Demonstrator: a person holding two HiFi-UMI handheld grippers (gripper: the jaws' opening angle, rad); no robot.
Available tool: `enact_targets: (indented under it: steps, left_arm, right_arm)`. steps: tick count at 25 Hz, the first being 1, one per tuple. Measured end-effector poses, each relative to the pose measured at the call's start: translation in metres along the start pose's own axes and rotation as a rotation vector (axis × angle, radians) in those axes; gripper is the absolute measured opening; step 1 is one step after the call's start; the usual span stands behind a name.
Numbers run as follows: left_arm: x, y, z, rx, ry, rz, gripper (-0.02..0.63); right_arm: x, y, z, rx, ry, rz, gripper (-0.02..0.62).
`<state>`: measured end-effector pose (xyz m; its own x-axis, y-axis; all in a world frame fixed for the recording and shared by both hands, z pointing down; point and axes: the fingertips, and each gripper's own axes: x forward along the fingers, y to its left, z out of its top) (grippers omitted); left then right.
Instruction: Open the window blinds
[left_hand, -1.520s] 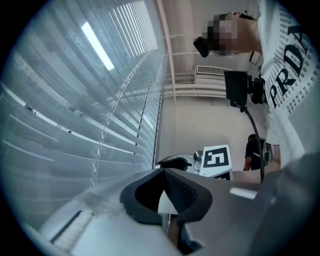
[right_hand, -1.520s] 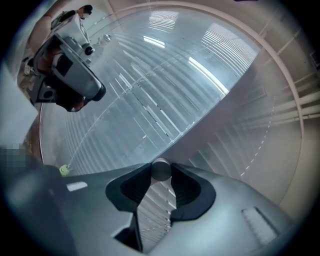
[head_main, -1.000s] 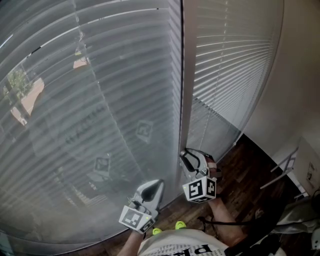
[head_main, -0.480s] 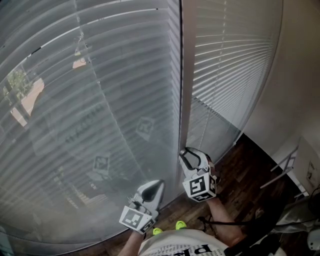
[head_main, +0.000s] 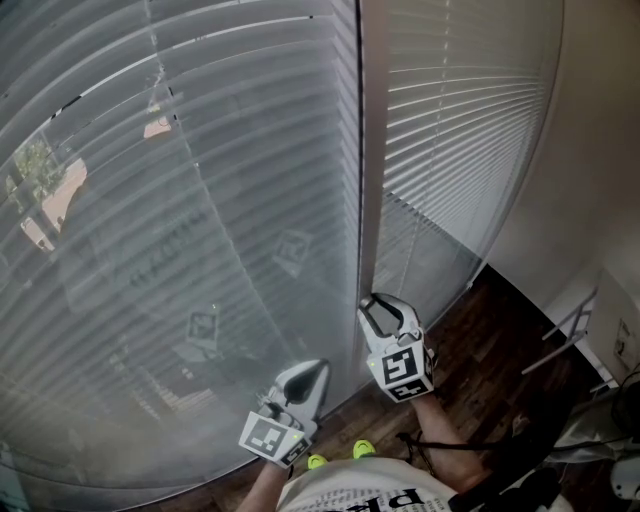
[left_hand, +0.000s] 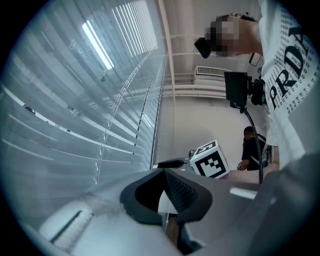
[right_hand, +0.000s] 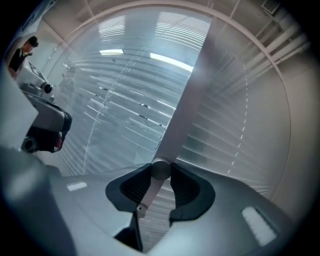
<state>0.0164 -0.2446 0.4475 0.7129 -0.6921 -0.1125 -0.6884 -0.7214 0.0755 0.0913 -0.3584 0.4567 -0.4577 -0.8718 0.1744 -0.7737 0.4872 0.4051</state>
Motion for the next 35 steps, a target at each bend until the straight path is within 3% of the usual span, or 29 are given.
enact_targets:
  steps: [9,20,29,35]
  left_arm:
    - [0.0003,-0.0008,0.0014,-0.002,0.001,-0.009,-0.008]
    - [0.0005,-0.0033,0.0040,0.000,-0.001,-0.027,-0.008]
    - [0.0009,-0.0024,0.0032,0.000,0.002,-0.031,-0.008]
    - [0.0017,-0.0021,0.0033,0.002,0.000,-0.032,-0.008]
  right_arm:
    - [-0.0006,-0.0024,-0.0011,0.193,-0.017,0.015,0.126]
    - [-0.0008,-0.0067,-0.0037,0.645,-0.104,0.107,0.126]
    - [-0.0011,-0.0064,-0.0028,0.612,-0.109,0.094,0.129]
    - [-0.0022,-0.0063,-0.0017,0.447,-0.090,0.077,0.132]
